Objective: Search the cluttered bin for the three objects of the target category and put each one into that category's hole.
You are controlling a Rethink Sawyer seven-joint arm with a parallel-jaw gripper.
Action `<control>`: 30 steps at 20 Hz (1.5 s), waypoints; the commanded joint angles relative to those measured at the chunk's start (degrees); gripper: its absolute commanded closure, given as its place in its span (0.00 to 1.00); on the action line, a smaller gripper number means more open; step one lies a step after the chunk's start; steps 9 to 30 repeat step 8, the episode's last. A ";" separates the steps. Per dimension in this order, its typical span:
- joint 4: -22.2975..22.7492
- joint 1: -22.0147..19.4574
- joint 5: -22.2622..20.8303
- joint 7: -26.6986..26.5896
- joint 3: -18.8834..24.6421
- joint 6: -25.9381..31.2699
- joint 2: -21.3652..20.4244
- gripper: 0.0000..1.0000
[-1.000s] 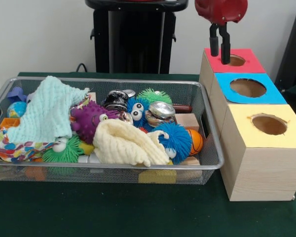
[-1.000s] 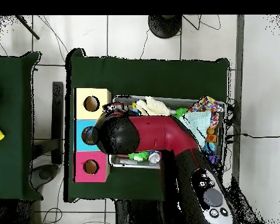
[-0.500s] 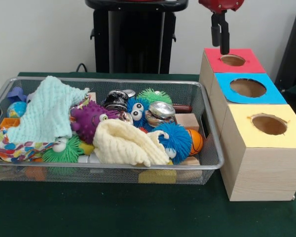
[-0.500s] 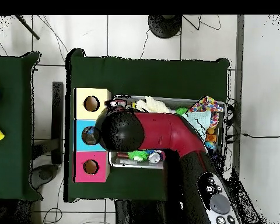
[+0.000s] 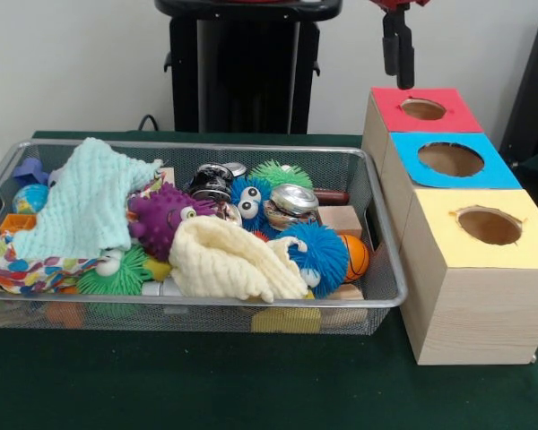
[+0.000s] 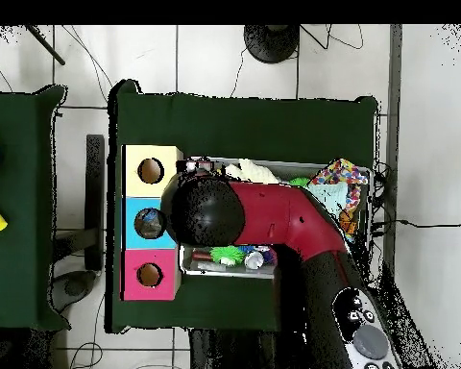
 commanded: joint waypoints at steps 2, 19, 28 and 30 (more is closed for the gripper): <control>-0.62 0.10 2.38 16.93 -2.19 5.76 0.65 0.00; -1.56 1.02 2.90 18.05 -3.56 7.13 -0.08 0.00; -1.56 1.02 2.90 18.05 -3.56 7.13 -0.08 0.00; -1.56 1.02 2.90 18.05 -3.56 7.13 -0.08 0.00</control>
